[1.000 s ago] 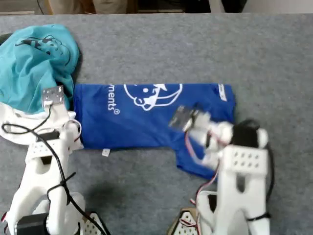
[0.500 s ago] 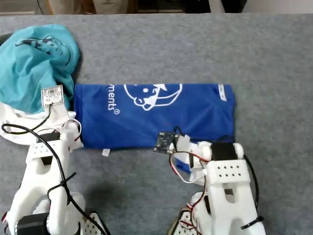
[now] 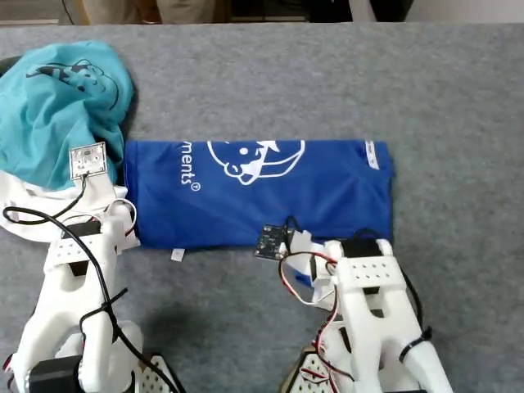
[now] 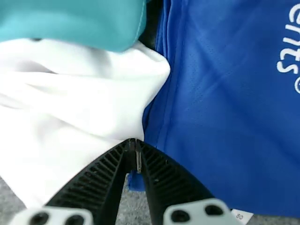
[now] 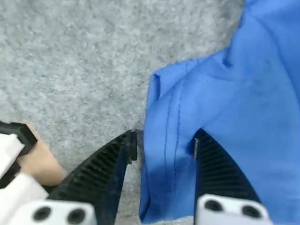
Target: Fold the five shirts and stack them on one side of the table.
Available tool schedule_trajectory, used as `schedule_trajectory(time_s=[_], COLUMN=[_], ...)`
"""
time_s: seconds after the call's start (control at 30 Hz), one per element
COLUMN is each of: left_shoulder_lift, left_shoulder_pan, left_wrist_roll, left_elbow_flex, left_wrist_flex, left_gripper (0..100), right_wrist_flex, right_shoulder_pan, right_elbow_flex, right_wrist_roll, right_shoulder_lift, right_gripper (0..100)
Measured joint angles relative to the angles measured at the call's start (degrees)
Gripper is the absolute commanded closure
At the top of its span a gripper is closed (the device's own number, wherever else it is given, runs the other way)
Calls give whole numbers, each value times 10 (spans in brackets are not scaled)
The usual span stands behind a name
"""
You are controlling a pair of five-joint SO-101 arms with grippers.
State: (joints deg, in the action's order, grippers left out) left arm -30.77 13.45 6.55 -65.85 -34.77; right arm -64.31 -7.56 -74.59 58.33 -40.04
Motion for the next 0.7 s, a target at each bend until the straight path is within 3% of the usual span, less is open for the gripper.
schedule_trajectory(time_s=[0.43, 0.7], left_shoulder_lift=[0, 0], left_shoulder_pan=[0, 0], left_wrist_roll=[0, 0], left_elbow_flex=[0, 0], left_wrist_flex=[0, 0], left_gripper=[980, 980], right_wrist_flex=[50, 84], right_shoulder_pan=[1, 2], right_elbow_flex=[-5, -7], right_wrist_roll=[0, -1], right_shoulder_lift=[16, 12], right_gripper=[796, 996])
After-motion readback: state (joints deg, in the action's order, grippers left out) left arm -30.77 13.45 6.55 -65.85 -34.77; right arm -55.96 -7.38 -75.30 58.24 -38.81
